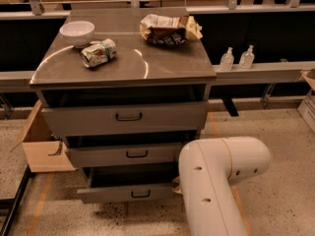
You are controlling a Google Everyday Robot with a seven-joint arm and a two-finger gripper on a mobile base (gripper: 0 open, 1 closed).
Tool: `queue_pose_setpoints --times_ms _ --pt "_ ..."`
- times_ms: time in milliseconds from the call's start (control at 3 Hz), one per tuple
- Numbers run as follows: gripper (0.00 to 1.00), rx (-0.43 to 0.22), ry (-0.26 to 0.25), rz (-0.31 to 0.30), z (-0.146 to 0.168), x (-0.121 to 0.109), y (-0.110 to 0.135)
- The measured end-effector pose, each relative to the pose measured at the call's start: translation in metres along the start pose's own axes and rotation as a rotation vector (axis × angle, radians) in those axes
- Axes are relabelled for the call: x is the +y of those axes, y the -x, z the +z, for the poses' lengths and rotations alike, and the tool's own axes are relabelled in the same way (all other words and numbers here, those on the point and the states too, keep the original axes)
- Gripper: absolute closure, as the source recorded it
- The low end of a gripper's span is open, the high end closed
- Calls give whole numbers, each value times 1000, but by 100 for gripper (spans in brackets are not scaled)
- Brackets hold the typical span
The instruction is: Open bottom drawer
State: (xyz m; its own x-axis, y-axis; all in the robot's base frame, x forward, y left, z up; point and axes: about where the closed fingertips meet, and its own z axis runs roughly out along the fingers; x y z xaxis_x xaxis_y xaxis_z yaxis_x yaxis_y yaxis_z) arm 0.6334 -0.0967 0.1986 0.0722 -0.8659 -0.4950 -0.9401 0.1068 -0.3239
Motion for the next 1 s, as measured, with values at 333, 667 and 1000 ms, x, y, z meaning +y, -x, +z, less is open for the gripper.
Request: queue_pose_setpoints --times_ms 333,667,1000 --pt "60 -30 37 15 -9 7 14" --pt "37 -53 49 25 -13 6 22" --pt "14 -58 52 32 -16 4 25"
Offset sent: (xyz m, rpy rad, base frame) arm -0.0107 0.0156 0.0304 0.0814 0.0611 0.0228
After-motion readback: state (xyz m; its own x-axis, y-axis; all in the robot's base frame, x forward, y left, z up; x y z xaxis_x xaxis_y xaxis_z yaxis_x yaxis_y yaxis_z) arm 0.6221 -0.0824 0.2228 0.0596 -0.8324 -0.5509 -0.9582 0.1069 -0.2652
